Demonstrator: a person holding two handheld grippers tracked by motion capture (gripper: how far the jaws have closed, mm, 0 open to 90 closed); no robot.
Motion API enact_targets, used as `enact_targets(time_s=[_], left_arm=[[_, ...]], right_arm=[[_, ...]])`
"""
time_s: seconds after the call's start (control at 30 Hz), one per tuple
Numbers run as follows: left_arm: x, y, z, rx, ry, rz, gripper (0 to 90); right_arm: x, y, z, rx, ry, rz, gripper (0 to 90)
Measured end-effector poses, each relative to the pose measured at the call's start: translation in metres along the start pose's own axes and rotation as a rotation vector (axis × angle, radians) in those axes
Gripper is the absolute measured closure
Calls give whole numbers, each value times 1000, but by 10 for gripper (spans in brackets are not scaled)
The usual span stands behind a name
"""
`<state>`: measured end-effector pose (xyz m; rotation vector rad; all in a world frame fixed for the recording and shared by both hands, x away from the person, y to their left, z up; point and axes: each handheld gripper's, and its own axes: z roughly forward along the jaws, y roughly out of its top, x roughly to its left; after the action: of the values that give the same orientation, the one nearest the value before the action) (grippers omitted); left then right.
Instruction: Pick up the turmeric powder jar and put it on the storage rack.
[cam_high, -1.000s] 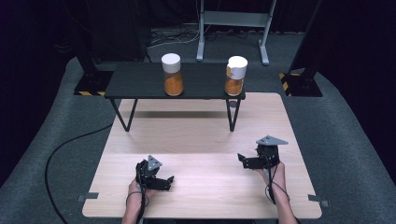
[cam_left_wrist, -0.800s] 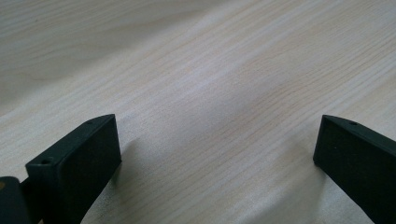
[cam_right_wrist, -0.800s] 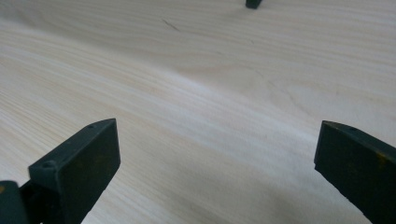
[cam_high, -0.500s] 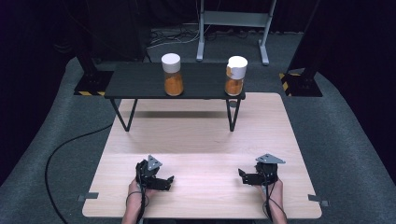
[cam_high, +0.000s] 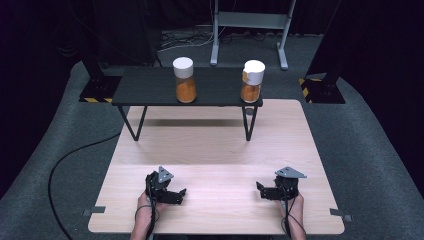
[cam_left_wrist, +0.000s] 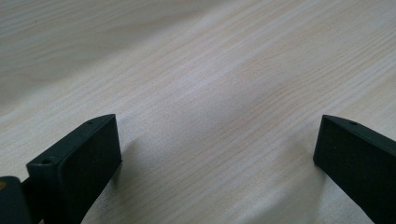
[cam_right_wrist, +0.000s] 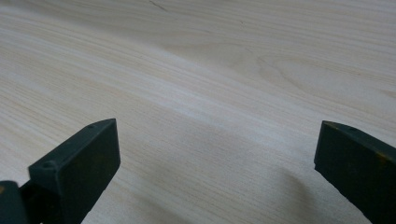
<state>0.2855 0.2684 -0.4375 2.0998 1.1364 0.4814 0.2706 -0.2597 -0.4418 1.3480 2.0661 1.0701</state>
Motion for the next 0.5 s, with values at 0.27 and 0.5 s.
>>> enact_targets(time_s=[0.27,0.5], left_arm=[[0,0,0,0,0,1,2],[0,0,1,-1,-2,1,1]], right_arm=[[3,-3,-1,-14,-27,15,0],[5,-2,-1,-13,-39,20,0]])
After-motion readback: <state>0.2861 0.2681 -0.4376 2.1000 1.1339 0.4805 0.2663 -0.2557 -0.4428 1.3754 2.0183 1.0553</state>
